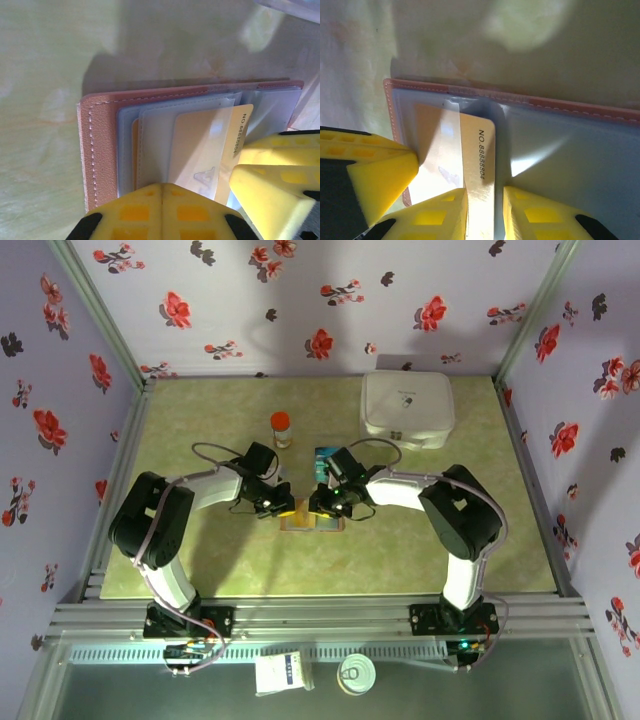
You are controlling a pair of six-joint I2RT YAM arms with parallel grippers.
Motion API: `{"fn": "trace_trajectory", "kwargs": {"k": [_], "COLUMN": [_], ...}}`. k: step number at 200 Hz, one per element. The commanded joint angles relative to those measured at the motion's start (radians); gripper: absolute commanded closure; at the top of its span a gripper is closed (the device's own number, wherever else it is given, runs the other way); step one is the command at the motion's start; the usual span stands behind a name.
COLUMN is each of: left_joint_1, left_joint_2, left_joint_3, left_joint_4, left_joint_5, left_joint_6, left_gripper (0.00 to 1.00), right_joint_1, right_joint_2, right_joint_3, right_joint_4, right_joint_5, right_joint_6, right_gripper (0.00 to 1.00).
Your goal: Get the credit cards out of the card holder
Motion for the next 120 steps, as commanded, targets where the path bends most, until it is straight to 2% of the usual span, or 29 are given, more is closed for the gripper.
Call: {"fn": "trace_trajectory", "kwargs": {"k": [1,66,120], "left_joint_1": [-0.003,-0.003,-0.003], "left_joint_2": [0.019,0.019,0.015], "left_joint_3": [-0.027,-0.024,-0.023], "left_joint_4": [-0.015,-0.019,-0.027], "left_joint_5": [-0.022,-0.019,-0.02], "left_joint_6": [0.007,0.005,0.006], "left_gripper": [0.99,1.0,1.0], "right_joint_1": [-0.004,-0.01,-0.015], "right_joint_2": [0.021,-0.038,-0.043], "right_joint_3": [-0.022,-0.067,-0.074], "right_joint_4": [0.059,0.182,0.196], "right_joint_5": [-0.034,-0.067,-0.071], "right_joint_6": [0.032,0.089,0.097], "right_gripper": [0.74,0.8,0.86]}}
